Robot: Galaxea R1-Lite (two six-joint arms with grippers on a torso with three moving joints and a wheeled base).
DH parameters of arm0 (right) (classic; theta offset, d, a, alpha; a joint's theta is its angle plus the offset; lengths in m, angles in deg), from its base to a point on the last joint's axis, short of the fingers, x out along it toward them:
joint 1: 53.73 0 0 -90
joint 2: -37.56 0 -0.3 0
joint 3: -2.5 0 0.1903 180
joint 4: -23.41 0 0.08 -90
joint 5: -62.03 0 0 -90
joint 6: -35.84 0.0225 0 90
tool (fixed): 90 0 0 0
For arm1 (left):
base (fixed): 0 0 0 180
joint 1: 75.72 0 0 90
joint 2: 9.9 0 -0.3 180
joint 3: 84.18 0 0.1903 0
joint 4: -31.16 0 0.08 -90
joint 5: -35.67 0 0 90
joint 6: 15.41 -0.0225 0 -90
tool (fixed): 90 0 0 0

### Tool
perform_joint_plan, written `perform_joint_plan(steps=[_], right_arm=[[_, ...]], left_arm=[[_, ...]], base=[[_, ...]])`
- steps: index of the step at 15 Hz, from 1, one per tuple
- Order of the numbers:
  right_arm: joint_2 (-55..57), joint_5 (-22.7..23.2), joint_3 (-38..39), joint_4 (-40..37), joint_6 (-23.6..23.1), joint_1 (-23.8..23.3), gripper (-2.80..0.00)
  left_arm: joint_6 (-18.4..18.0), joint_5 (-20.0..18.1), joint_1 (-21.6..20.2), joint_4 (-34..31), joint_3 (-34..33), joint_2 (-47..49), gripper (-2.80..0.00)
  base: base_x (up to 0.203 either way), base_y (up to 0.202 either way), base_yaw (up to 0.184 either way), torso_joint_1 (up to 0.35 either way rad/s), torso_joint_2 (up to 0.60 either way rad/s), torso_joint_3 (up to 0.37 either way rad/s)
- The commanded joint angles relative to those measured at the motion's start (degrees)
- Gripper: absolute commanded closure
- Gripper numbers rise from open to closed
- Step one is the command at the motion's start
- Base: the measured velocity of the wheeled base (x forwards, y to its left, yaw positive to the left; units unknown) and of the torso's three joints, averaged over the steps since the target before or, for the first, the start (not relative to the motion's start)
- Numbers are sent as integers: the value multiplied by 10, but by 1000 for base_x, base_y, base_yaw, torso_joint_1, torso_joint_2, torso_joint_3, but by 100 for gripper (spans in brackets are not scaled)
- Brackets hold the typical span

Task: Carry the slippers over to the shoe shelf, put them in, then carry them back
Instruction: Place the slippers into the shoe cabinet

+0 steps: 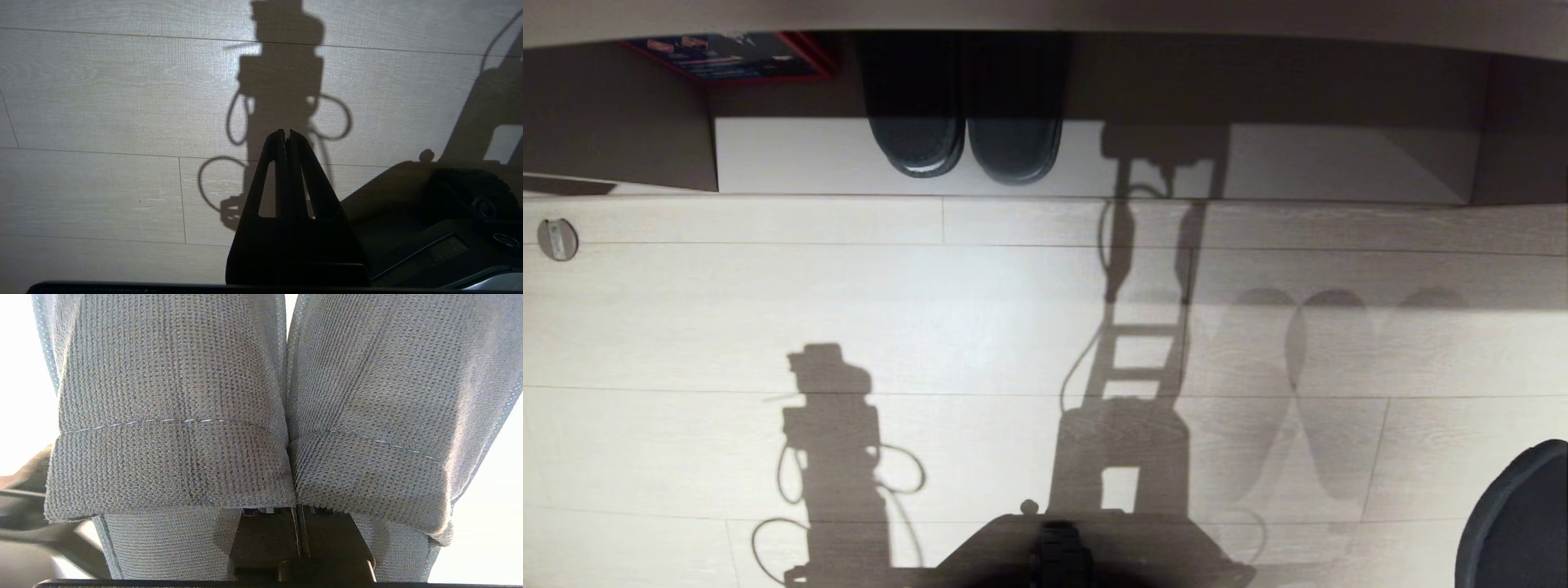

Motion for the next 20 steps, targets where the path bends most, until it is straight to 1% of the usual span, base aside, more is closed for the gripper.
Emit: perform_joint_plan(steps=[1, 3, 5, 10, 12, 13, 15, 20], right_arm=[[30, 15, -28, -10, 2, 0, 0], [103, 27, -47, 4, 8, 0, 0], [198, 31, -56, 64, 10, 1, 0], [475, 36, -89, 284, 7, 7, 0], [550, 39, -133, 378, -12, 19, 0], [567, 38, -169, 404, -35, 31, 0], [605, 37, -216, 420, -58, 40, 0], [681, 39, -271, 434, -59, 45, 0]], left_arm=[[0, 0, 0, 0, 0, -1, 0], [0, 0, 0, 0, 0, -1, 0], [0, 0, 0, 0, 0, 0, 0], [0, 0, 0, 0, 0, -1, 0], [0, 0, 0, 0, 0, -1, 0], [0, 0, 0, 0, 0, 0, 0], [0, 0, 0, 0, 0, -1, 0], [0, 0, 0, 0, 0, 0, 0]], base=[[0, 0, 0, 0, 0, 0], [0, 0, 0, 0, 0, 0], [0, 0, 0, 0, 0, 0], [0, 0, 0, 0, 0, 0], [0, 0, 0, 0, 0, 0], [0, 0, 0, 0, 0, 0], [0, 0, 0, 0, 0, 0], [0, 0, 0, 0, 0, 0]])
